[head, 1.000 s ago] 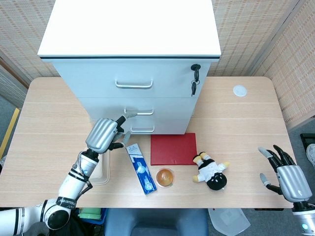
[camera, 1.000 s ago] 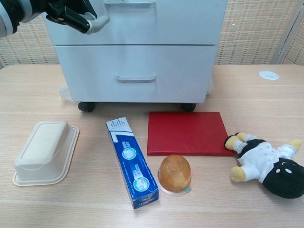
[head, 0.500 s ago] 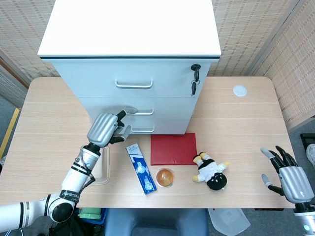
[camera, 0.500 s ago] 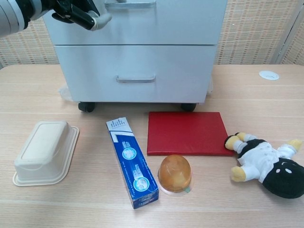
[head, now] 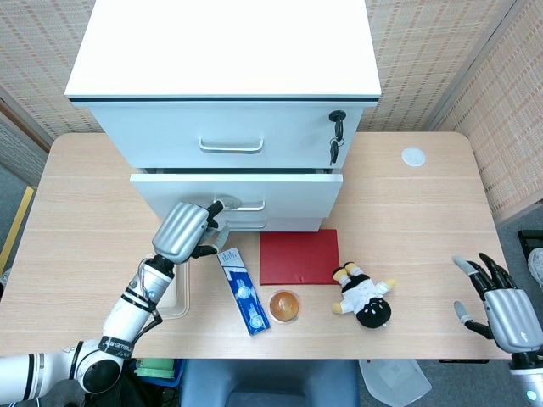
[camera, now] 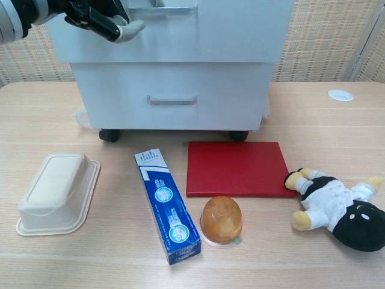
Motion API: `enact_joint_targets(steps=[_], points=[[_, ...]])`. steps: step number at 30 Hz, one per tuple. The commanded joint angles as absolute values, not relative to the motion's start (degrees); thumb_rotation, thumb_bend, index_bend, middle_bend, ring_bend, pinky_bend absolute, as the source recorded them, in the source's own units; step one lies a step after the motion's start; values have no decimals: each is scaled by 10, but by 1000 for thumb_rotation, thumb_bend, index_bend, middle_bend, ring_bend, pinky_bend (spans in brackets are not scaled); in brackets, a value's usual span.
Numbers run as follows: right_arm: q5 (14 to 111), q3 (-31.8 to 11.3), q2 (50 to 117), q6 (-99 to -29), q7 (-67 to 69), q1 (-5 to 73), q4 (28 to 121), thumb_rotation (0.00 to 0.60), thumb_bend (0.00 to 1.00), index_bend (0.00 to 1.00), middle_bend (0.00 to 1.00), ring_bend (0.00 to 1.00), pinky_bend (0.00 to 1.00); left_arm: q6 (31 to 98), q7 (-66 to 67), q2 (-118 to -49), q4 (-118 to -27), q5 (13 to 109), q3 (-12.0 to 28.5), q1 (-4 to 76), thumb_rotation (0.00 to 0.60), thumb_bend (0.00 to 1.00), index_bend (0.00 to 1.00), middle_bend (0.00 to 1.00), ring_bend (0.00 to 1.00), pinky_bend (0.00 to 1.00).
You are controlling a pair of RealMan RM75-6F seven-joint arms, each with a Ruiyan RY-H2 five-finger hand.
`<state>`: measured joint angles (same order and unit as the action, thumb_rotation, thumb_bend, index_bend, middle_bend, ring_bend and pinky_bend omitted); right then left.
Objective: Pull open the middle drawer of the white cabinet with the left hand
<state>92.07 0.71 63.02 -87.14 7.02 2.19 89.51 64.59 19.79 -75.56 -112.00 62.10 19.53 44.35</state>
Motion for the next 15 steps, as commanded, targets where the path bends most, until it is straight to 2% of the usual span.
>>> enact_joint_targets(steps=[1, 15], points=[[921, 7, 630, -872, 71, 21, 895, 600, 330, 138, 194, 103, 138, 650, 203, -750, -1129, 624, 189, 441, 600, 497, 271, 968, 1000, 1000], [922, 6, 632, -871, 71, 21, 893, 600, 329, 138, 194, 103, 138, 682, 226, -734, -1181, 656, 154, 422, 600, 497, 274, 968, 1000, 1000]])
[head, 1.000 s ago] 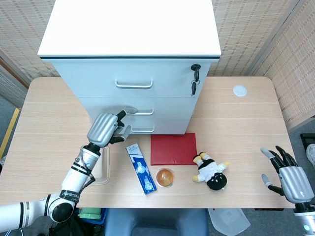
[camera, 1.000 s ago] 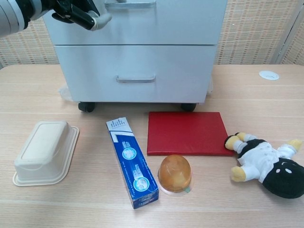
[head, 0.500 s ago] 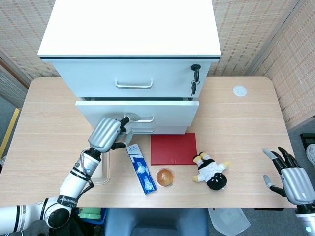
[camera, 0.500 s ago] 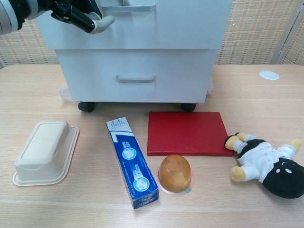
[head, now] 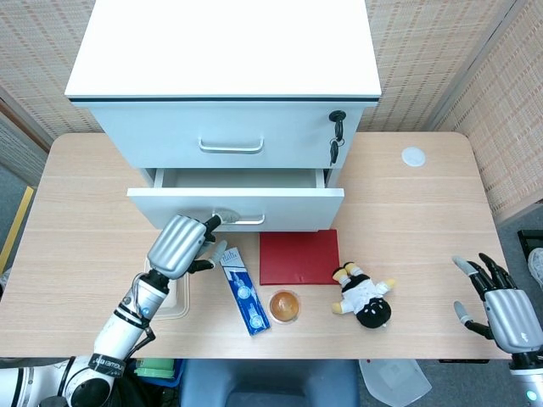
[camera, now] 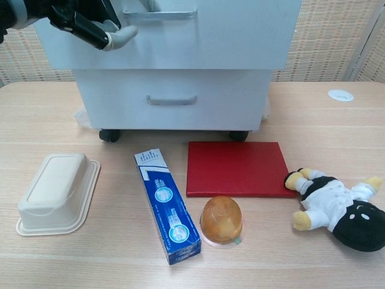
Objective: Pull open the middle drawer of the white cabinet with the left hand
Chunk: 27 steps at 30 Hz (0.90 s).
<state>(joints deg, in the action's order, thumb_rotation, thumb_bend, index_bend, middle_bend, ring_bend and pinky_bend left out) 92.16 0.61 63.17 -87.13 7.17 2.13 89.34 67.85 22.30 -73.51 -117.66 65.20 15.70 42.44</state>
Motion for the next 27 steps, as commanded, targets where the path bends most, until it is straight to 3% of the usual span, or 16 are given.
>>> enact_joint_targets(steps=[1, 27], points=[[922, 6, 632, -871, 71, 21, 893, 600, 329, 138, 194, 103, 138, 684, 227, -734, -1183, 659, 153, 421, 600, 497, 273, 968, 1000, 1000], [921, 5, 634, -868, 73, 22, 890, 600, 329, 138, 194, 103, 138, 701, 244, -714, -1243, 733, 103, 392, 600, 497, 274, 968, 1000, 1000]])
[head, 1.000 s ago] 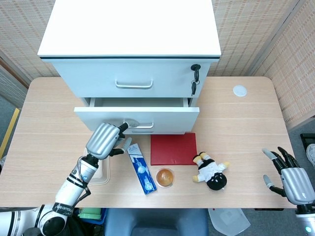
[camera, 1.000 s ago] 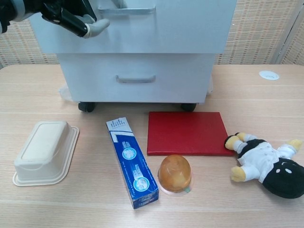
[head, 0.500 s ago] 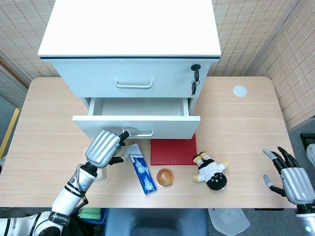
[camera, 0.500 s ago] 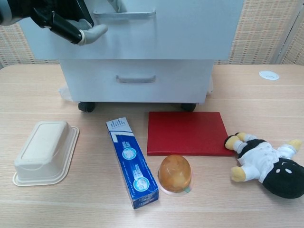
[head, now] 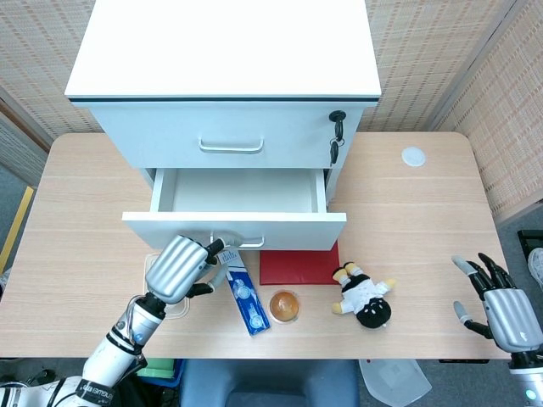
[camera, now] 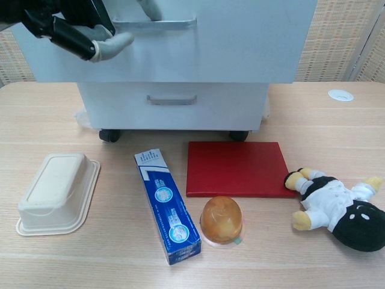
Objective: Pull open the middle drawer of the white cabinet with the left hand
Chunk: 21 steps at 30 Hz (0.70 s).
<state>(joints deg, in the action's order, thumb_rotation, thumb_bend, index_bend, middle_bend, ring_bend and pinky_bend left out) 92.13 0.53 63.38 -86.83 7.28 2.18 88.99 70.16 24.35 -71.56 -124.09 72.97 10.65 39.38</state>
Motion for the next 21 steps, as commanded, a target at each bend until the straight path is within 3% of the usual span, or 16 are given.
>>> enact_joint_targets(steps=[1, 21], points=[[922, 5, 634, -869, 73, 21, 890, 600, 330, 138, 194, 103, 138, 700, 245, -713, -1245, 734, 101, 391, 600, 497, 274, 968, 1000, 1000], [923, 6, 636, -875, 79, 17, 884, 600, 330, 138, 194, 102, 138, 711, 250, -693, -1283, 799, 75, 363, 600, 497, 279, 968, 1000, 1000]])
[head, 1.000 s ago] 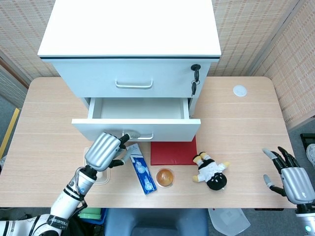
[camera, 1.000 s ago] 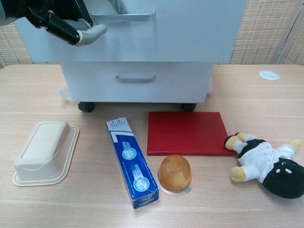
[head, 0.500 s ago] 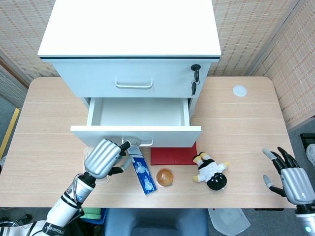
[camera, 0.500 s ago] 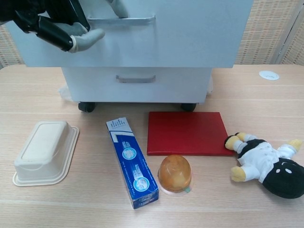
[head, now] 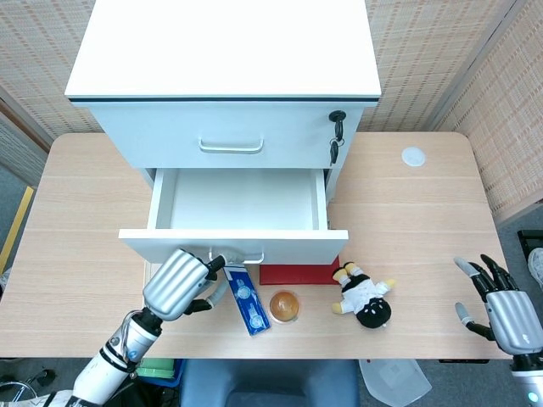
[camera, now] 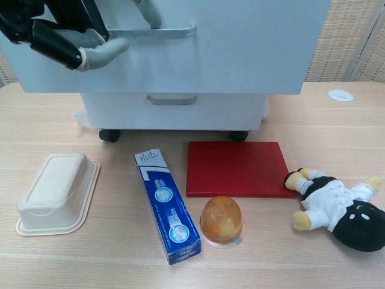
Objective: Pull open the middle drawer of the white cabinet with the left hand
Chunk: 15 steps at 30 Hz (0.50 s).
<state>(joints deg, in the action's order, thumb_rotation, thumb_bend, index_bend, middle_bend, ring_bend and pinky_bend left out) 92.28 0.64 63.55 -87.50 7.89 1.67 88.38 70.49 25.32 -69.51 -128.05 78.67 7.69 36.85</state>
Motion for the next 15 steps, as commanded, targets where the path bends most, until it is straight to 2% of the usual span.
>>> enact_joint_targets(steps=[1, 7, 15], points=[[924, 6, 636, -875, 79, 17, 884, 600, 330, 138, 194, 102, 138, 714, 247, -693, -1284, 805, 74, 361, 600, 497, 278, 968, 1000, 1000], [925, 6, 634, -874, 79, 18, 885, 600, 329, 138, 194, 103, 138, 755, 222, -689, -1277, 871, 66, 332, 600, 497, 295, 950, 1000, 1000], [925, 6, 635, -873, 81, 19, 884, 600, 329, 138, 194, 102, 138, 812, 170, -680, -1242, 958, 32, 281, 600, 496, 590, 891, 956, 1000]])
